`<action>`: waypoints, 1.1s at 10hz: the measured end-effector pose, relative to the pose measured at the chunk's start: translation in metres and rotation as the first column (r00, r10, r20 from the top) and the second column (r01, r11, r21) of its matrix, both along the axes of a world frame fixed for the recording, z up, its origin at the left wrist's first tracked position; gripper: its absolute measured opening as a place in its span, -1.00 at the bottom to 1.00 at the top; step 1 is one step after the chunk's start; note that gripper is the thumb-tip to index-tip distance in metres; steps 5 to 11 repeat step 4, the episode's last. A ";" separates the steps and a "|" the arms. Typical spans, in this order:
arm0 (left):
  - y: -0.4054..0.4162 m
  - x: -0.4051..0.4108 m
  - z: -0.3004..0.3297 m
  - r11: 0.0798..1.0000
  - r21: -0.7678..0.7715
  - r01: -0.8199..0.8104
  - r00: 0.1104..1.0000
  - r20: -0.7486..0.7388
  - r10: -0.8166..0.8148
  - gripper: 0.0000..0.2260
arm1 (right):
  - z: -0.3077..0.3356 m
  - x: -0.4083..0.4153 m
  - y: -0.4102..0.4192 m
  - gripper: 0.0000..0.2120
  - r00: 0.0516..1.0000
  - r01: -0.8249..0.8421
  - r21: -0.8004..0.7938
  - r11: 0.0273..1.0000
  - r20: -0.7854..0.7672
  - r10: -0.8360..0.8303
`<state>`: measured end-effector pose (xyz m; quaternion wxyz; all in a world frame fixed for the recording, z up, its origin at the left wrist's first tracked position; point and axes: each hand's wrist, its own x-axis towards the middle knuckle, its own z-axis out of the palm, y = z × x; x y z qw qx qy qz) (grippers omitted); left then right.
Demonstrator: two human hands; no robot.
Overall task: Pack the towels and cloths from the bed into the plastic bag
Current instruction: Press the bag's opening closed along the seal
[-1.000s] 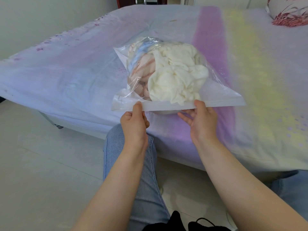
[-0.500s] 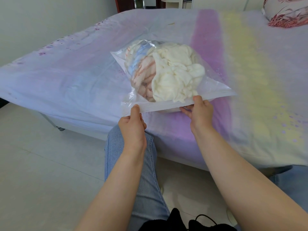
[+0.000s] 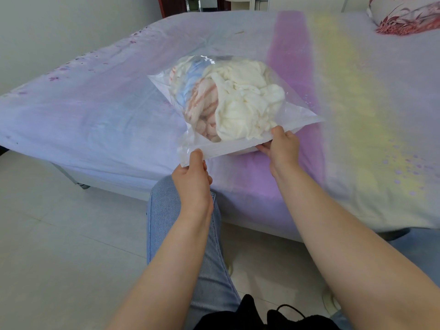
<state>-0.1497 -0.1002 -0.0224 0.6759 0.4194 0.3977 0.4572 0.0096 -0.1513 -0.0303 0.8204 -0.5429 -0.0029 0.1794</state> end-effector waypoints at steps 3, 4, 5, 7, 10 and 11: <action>-0.019 0.042 0.010 0.925 0.054 0.377 0.914 -0.182 -0.362 -0.68 | 0.007 0.066 -0.015 -0.74 0.990 -0.136 -0.051 0.989 -0.039 0.134; -0.025 0.053 0.014 0.856 0.151 0.495 0.863 -0.198 -0.465 -0.73 | 0.021 0.073 -0.040 -0.70 0.953 -0.303 -0.075 0.950 -0.005 0.303; -0.025 0.053 0.014 0.856 0.151 0.495 0.863 -0.198 -0.465 -0.73 | 0.021 0.073 -0.040 -0.70 0.953 -0.303 -0.075 0.950 -0.005 0.303; -0.025 0.053 0.014 0.856 0.151 0.495 0.863 -0.198 -0.465 -0.73 | 0.021 0.073 -0.040 -0.70 0.953 -0.303 -0.075 0.950 -0.005 0.303; -0.025 0.053 0.014 0.856 0.151 0.495 0.863 -0.198 -0.465 -0.73 | 0.021 0.073 -0.040 -0.70 0.953 -0.303 -0.075 0.950 -0.005 0.303; -0.025 0.053 0.014 0.856 0.151 0.495 0.863 -0.198 -0.465 -0.73 | 0.021 0.073 -0.040 -0.70 0.953 -0.303 -0.075 0.950 -0.005 0.303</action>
